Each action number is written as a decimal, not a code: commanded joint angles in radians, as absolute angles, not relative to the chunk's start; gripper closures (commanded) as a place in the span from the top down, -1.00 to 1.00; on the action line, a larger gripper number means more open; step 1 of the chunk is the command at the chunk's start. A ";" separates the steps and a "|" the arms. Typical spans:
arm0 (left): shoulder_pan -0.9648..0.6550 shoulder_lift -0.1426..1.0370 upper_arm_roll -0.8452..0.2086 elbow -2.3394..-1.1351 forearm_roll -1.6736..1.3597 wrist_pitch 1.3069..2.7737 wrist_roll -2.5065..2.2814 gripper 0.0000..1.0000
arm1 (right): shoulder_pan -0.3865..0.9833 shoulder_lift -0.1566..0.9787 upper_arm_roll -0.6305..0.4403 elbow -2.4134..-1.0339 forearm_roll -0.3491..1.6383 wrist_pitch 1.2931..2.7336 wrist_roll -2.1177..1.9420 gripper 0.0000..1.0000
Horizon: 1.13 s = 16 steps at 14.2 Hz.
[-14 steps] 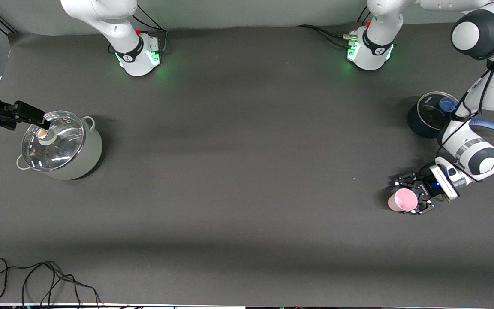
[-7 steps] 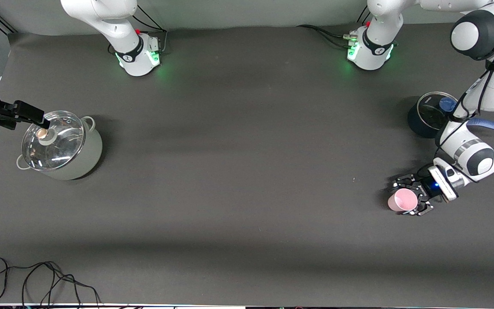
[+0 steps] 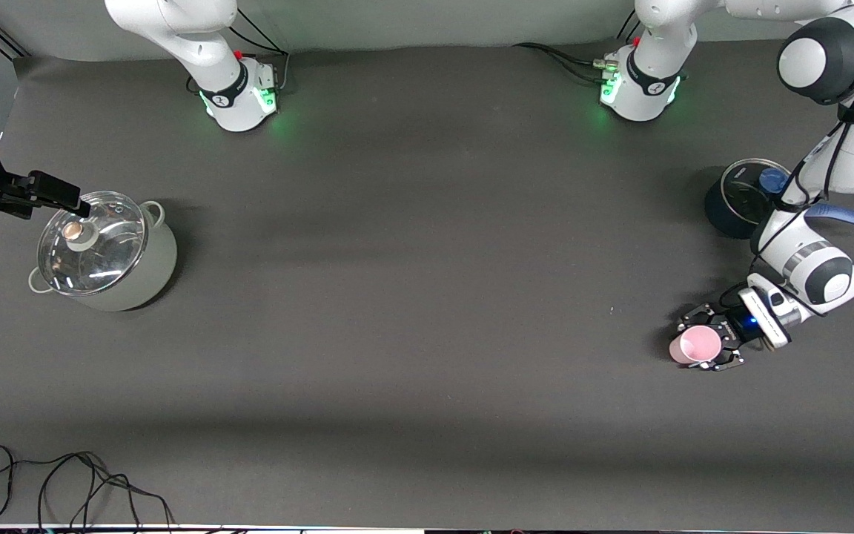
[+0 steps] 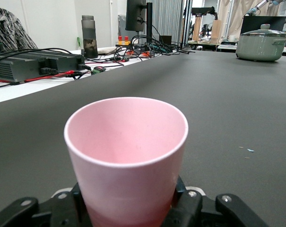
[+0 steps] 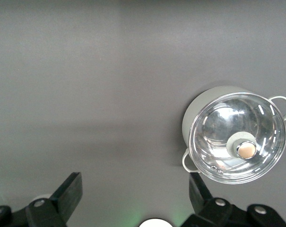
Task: Transfer pink cup from left to right arm
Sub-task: 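Close the left gripper on the pink cup and lift it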
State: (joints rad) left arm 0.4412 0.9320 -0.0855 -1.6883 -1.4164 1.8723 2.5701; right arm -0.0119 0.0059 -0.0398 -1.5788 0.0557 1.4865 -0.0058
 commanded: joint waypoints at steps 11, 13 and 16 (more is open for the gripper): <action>0.292 0.720 -0.089 -1.732 -1.437 2.035 2.296 -0.33 | -0.015 0.015 -0.041 -1.562 0.063 1.468 -0.028 1.00; 0.221 0.634 -0.103 -1.759 -1.440 2.109 2.165 -0.34 | -0.015 0.015 -0.041 -1.562 0.063 1.468 -0.026 1.00; 0.143 0.533 -0.178 -1.799 -1.518 2.248 2.050 -0.36 | -0.026 0.028 -0.043 -1.563 0.063 1.454 -0.032 1.00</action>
